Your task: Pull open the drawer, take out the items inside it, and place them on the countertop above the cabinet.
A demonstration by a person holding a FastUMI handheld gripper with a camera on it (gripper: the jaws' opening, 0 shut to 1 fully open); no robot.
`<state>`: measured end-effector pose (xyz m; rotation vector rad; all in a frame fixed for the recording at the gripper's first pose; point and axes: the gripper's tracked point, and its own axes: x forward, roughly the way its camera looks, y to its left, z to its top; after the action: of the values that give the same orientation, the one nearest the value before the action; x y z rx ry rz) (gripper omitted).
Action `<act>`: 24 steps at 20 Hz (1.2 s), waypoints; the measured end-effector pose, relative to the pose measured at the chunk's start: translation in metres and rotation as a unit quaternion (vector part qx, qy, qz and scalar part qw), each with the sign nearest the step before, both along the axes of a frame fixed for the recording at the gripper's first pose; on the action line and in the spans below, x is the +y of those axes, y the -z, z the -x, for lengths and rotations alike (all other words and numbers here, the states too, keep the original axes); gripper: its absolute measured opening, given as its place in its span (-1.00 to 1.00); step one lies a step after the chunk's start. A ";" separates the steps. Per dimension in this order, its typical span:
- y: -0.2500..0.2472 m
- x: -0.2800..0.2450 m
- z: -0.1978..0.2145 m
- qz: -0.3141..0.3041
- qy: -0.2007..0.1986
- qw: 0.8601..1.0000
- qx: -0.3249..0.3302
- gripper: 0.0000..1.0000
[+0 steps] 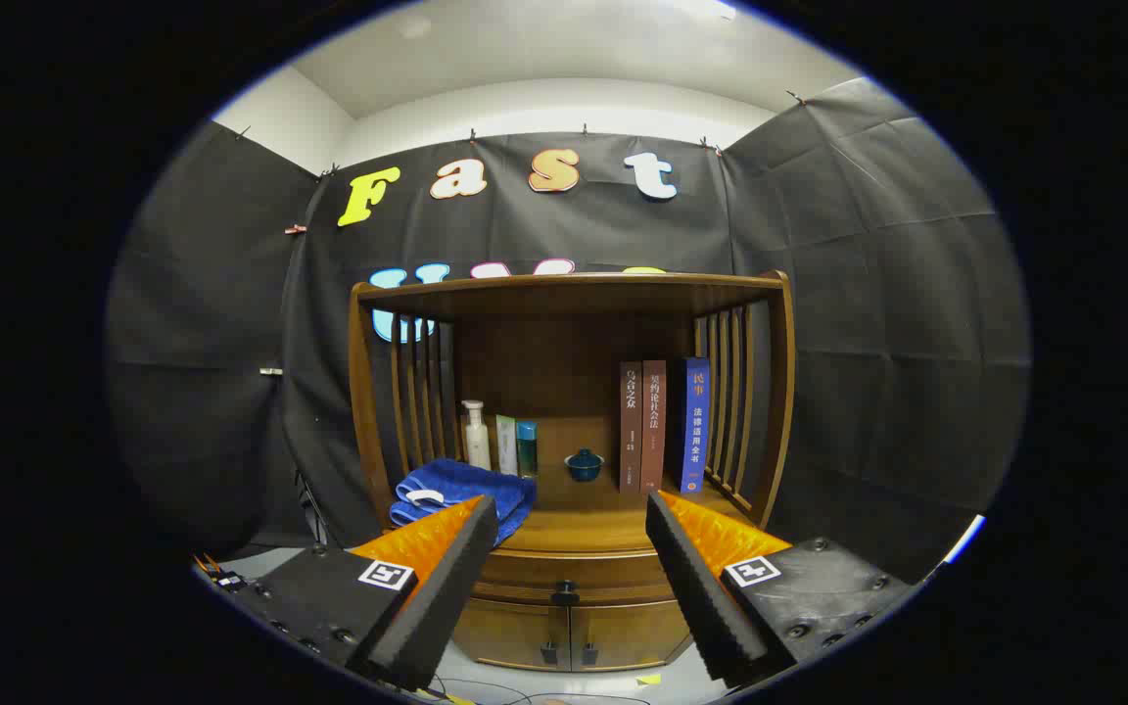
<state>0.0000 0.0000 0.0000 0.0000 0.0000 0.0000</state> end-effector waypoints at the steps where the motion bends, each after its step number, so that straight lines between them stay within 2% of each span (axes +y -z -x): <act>1: -0.001 0.000 -0.001 0.000 0.000 1.000 0.000 0.98; 24: 0.004 -0.009 -0.012 -0.011 -0.023 1.000 0.004 0.98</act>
<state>0.0124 -0.0086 -0.0042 0.0222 0.0090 0.0463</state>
